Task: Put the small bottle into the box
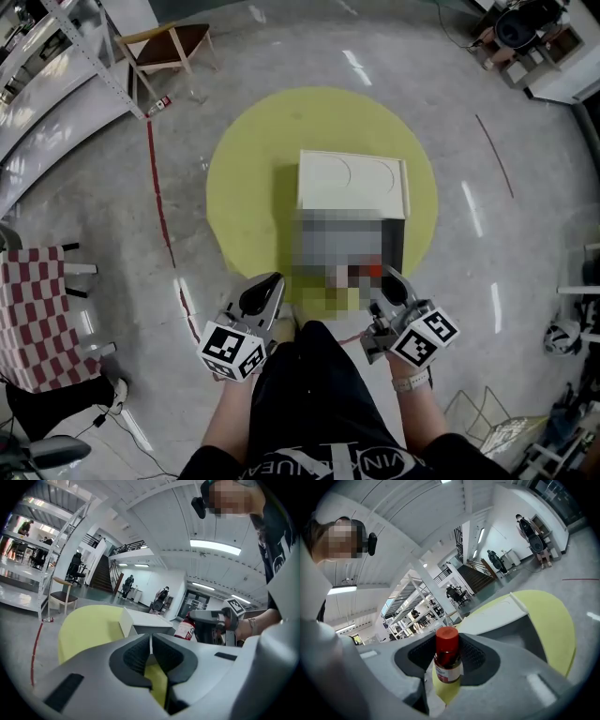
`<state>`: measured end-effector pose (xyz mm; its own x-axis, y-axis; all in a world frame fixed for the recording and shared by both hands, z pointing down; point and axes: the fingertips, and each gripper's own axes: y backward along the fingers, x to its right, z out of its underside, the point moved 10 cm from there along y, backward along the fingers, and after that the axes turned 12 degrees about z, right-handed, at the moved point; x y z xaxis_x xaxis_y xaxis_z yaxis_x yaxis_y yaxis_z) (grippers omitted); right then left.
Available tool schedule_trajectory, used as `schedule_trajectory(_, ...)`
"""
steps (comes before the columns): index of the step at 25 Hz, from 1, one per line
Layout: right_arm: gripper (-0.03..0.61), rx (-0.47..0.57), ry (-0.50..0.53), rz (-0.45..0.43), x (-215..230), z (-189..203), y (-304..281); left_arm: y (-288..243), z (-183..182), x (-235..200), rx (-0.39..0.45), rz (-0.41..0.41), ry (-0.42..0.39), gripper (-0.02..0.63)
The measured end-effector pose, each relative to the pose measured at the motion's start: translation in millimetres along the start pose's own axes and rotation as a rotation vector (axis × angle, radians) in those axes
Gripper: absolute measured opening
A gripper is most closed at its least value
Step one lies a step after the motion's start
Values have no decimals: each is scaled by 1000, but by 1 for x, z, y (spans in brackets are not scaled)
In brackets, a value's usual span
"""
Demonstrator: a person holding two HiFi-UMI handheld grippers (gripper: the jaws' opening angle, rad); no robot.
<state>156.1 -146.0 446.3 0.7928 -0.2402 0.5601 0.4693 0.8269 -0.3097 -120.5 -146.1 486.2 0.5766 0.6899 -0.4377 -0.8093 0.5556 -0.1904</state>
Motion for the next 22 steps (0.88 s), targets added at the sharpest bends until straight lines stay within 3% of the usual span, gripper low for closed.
schedule_trajectory(16, 147, 13, 45, 53, 10, -3, -31, -18, 18, -1, 30, 3, 44, 23)
schedule_trajectory(22, 147, -13, 213, 107, 7, 1, -40, -21, 21, 1, 29, 13, 49, 21)
